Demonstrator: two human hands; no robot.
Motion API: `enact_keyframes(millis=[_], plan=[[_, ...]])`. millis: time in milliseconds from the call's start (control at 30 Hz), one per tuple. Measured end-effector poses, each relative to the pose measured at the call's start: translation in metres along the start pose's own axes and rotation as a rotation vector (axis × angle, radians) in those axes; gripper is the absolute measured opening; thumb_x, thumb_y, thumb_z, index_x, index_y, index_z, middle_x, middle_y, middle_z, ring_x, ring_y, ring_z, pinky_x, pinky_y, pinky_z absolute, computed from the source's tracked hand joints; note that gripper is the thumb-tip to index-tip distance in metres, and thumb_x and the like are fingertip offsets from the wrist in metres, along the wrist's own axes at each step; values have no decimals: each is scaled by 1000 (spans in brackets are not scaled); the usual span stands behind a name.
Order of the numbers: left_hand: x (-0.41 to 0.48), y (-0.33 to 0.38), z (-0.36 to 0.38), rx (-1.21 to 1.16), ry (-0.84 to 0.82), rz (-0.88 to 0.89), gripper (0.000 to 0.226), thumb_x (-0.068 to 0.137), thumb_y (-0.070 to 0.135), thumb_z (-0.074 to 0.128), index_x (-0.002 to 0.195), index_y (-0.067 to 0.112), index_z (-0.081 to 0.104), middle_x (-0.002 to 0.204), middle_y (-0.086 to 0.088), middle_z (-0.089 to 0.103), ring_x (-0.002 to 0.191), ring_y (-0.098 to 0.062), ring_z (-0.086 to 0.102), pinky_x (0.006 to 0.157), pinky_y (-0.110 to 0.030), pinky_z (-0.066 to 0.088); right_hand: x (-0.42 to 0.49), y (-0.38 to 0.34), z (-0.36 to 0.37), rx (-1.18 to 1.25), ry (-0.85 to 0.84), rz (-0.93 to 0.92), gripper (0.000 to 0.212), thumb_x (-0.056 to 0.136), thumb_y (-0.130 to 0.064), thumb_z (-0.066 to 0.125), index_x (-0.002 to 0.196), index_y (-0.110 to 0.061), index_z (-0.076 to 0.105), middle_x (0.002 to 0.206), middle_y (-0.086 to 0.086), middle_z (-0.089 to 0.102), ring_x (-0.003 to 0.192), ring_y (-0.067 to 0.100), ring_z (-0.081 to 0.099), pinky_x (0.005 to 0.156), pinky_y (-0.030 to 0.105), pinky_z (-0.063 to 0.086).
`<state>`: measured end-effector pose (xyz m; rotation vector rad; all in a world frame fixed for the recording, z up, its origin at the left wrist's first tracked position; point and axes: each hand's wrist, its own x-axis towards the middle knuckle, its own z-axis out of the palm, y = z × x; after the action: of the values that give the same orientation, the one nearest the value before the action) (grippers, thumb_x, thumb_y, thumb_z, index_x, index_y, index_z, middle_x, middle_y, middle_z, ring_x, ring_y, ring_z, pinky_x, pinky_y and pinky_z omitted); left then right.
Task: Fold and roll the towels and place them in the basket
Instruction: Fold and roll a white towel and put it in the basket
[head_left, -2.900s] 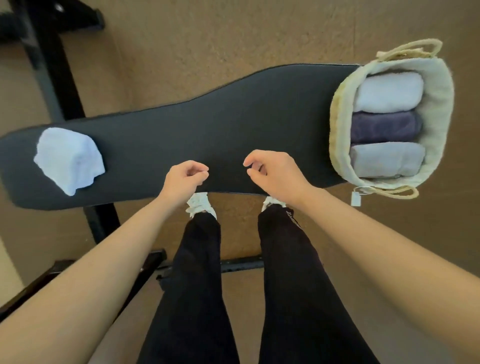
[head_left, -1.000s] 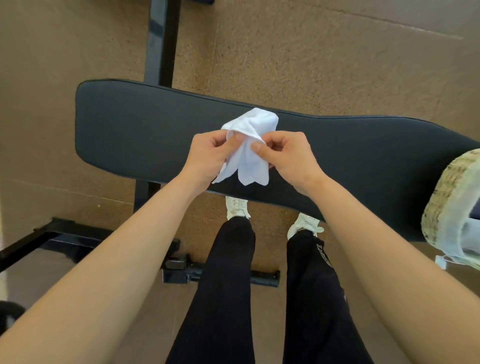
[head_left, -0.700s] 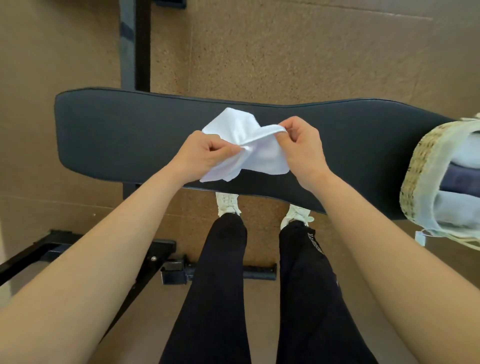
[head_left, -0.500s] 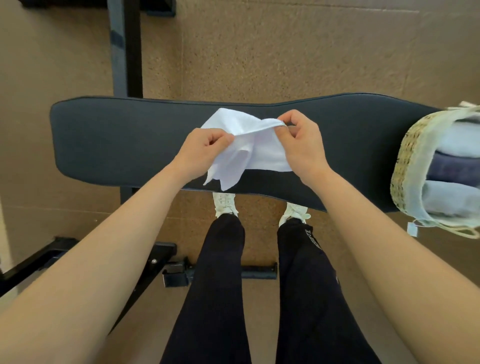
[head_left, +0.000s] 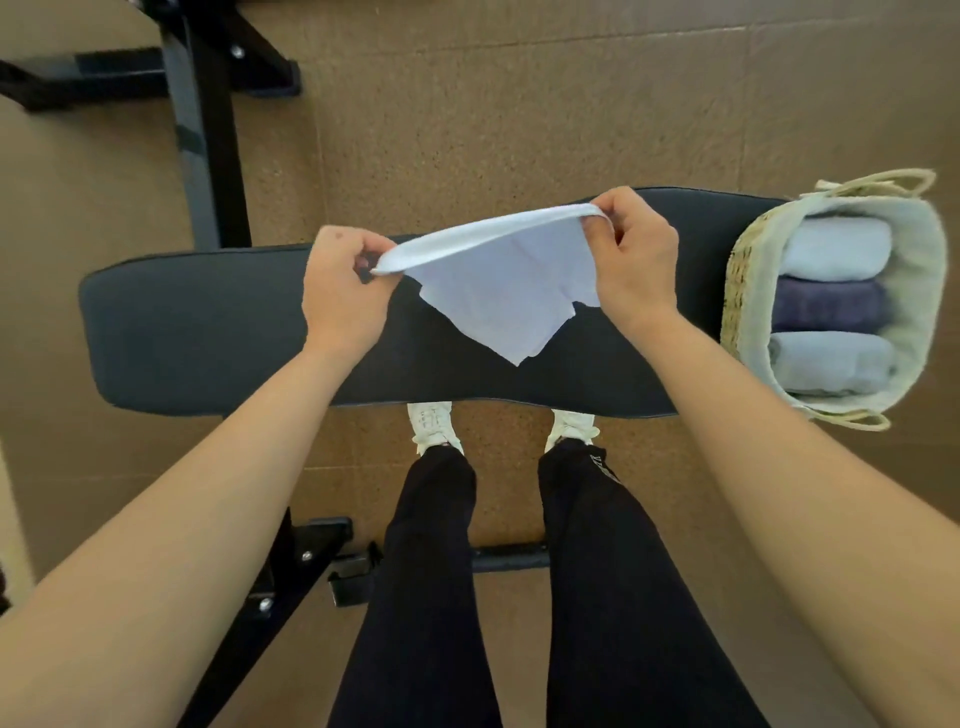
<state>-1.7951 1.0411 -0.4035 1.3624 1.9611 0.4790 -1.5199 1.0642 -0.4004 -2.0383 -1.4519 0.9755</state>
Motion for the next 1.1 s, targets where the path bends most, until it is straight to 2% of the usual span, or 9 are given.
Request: enact_keyframes(millis=[133, 267, 333, 400, 500, 700, 800, 933, 1100], plan=[[13, 43, -5, -241, -102, 60, 7, 95, 11, 68, 95, 18, 65, 95, 13, 67, 88, 3, 62, 78, -18, 51, 11, 2, -18, -311, 19, 64, 15, 96, -24, 58, 107, -18, 67, 107, 2, 61, 101, 22, 55, 84, 36, 43], [15, 82, 3, -254, -284, 237, 20, 92, 13, 67, 86, 31, 63, 85, 3, 68, 78, -7, 59, 69, -27, 49, -1, -22, -18, -297, -141, -205, 73, 79, -38, 77, 145, -30, 48, 144, -4, 44, 124, 24, 42, 95, 35, 33], [14, 95, 10, -262, -348, 287, 19, 92, 16, 66, 84, 32, 62, 83, -4, 67, 74, -10, 55, 66, -26, 45, -9, -39, -14, -84, -267, -371, 72, 78, -37, 78, 144, -30, 50, 138, -11, 49, 118, 12, 47, 98, 31, 38], [13, 100, 15, -264, -350, 303, 12, 93, 18, 68, 85, 25, 63, 80, -2, 62, 71, -9, 50, 65, -21, 42, -9, -50, -14, 77, -317, -303, 39, 86, -27, 76, 124, -26, 66, 111, -17, 64, 92, -2, 54, 82, 24, 47], [10, 92, 23, -286, -277, 252, 14, 94, 28, 71, 92, 19, 62, 79, 4, 59, 67, -6, 47, 62, -19, 42, -1, -54, -19, 146, -263, -132, 5, 93, -14, 68, 95, -12, 73, 83, 1, 70, 65, 13, 63, 60, 32, 56], [-4, 43, 57, -50, -87, 13, 9, 90, 25, 70, 94, 25, 62, 101, 7, 64, 90, -11, 58, 82, -37, 56, 2, -51, -29, 404, -175, -61, 8, 94, 1, 57, 97, 5, 63, 93, 22, 66, 70, 16, 66, 64, 34, 58], [0, 29, 71, -88, -53, -58, 36, 87, 27, 75, 119, 27, 57, 123, 10, 58, 116, -14, 53, 100, -41, 51, 5, -44, -41, 473, -129, -88, 12, 95, -1, 56, 101, 0, 66, 95, 13, 67, 75, 13, 63, 62, 26, 55], [13, 45, 89, -14, -165, 106, 77, 87, 37, 73, 154, 31, 37, 157, 8, 40, 141, -19, 34, 109, -30, 29, 7, -35, -56, 480, -143, -124, 21, 93, -2, 57, 102, -11, 74, 94, -6, 70, 79, 7, 58, 64, 21, 47], [38, 105, 116, -17, -226, 278, 50, 90, 44, 65, 139, 41, 60, 158, 13, 39, 143, -23, 31, 112, -38, 25, 7, -25, -78, 393, -179, -186, 14, 96, -8, 65, 101, -15, 76, 93, -1, 75, 86, 21, 67, 77, 27, 54]])
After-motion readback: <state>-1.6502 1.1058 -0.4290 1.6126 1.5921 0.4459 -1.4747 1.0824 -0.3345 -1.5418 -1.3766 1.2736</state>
